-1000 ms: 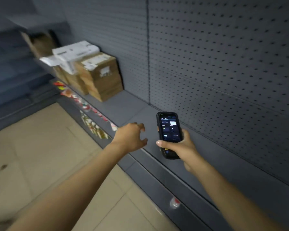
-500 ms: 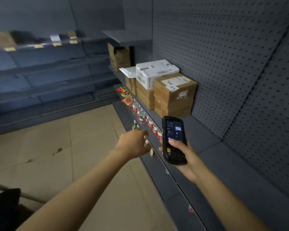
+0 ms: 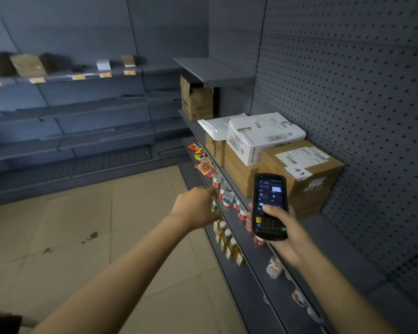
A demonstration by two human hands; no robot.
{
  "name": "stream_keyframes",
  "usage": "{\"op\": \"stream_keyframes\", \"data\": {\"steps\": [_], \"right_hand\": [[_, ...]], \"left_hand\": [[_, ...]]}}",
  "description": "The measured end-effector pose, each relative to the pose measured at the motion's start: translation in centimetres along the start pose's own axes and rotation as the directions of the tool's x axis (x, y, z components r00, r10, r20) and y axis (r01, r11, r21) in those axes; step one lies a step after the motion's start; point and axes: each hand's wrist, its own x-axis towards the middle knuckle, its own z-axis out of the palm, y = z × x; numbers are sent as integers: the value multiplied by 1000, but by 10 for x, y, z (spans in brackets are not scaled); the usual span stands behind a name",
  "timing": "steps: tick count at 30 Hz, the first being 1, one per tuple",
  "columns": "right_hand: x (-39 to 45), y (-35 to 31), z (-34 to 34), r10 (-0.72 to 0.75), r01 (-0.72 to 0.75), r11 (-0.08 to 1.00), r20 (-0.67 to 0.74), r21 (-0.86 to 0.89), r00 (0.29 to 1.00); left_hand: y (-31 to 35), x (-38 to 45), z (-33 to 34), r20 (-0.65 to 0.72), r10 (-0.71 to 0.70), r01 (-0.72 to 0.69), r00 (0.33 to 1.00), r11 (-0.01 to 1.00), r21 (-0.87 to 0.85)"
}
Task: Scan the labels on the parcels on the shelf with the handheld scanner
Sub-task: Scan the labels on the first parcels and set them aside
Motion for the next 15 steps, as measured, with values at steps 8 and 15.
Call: {"op": "stream_keyframes", "data": {"steps": [8, 15], "right_hand": [[94, -1, 37, -83, 96, 993, -176, 67, 981], [124, -10, 51, -176, 227, 970, -386, 91, 906]], "left_hand": [[-60, 128, -14, 38, 183, -183, 982, 983, -24], [-56, 228, -18, 116, 419, -416, 900, 908, -51]]}}
